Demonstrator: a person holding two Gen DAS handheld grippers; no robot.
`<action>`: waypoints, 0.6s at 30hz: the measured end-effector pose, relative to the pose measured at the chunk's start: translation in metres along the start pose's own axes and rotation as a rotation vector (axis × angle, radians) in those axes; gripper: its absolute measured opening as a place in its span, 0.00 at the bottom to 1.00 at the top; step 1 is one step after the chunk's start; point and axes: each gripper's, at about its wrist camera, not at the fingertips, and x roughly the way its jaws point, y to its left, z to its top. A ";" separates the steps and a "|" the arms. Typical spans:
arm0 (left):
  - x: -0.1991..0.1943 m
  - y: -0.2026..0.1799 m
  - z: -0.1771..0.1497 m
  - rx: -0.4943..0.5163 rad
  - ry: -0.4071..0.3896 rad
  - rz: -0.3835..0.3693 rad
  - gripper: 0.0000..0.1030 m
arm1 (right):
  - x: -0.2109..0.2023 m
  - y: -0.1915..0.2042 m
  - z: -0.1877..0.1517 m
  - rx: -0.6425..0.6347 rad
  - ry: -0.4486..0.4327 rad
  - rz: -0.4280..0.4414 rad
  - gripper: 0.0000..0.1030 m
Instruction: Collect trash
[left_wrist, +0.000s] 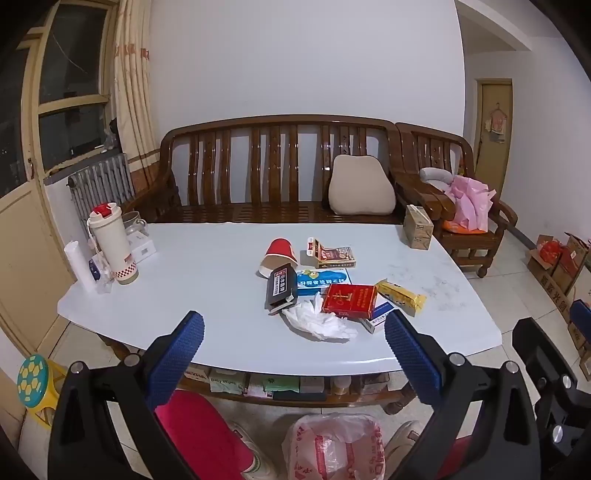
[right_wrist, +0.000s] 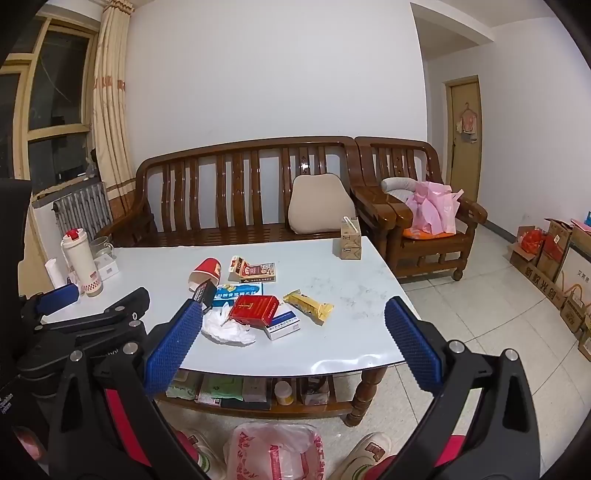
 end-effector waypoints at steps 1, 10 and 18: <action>0.000 0.000 0.000 0.002 -0.001 0.003 0.93 | 0.000 0.000 0.000 0.000 0.001 0.001 0.94; 0.000 -0.006 0.001 0.002 -0.002 0.008 0.93 | -0.001 0.001 0.001 -0.003 0.008 0.001 0.94; -0.005 -0.003 0.001 -0.008 -0.009 0.010 0.93 | 0.000 0.001 -0.001 -0.003 0.008 0.002 0.94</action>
